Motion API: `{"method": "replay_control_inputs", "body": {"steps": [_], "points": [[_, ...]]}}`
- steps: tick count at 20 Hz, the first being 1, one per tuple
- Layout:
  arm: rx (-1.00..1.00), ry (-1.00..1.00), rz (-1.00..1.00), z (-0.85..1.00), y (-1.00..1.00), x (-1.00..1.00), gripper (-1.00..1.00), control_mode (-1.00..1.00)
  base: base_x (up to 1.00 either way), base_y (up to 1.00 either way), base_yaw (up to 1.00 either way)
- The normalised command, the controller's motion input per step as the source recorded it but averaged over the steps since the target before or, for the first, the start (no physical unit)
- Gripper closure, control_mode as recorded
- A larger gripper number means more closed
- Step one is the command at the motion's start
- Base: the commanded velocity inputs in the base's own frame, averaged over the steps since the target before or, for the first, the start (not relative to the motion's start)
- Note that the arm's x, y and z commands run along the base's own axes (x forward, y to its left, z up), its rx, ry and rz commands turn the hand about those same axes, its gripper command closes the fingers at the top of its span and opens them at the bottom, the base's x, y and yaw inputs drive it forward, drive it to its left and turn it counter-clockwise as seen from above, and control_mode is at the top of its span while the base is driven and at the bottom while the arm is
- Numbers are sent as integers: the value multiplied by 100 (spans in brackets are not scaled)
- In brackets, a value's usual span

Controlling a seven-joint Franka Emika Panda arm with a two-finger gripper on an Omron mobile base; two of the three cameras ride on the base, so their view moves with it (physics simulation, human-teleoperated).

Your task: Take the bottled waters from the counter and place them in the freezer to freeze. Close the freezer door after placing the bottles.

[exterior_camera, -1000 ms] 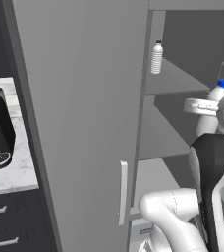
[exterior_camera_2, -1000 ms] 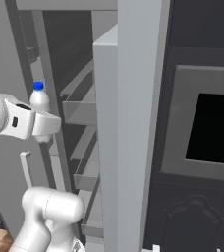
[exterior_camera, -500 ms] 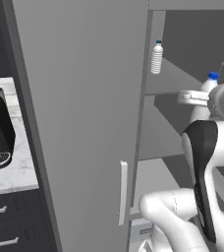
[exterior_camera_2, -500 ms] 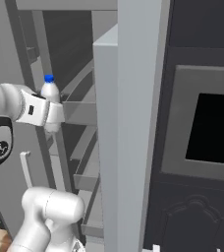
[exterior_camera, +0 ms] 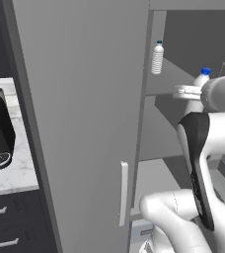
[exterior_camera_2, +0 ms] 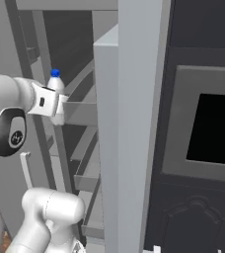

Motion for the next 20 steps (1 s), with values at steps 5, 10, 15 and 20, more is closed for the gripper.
{"method": "replay_control_inputs", "body": {"steps": [5, 10, 15, 20], "points": [[0, 0, 12, 2, -4, 12, 100, -100, 0, 0, 0], [0, 0, 10, 4, -1, 20, 100, -100, 0, 0, 0], [-1, 0, 4, 14, 0, 28, 100, -100, 0, 0, 0], [-1, 0, 2, 8, -1, 29, 100, -100, 0, 0, 0]]}}
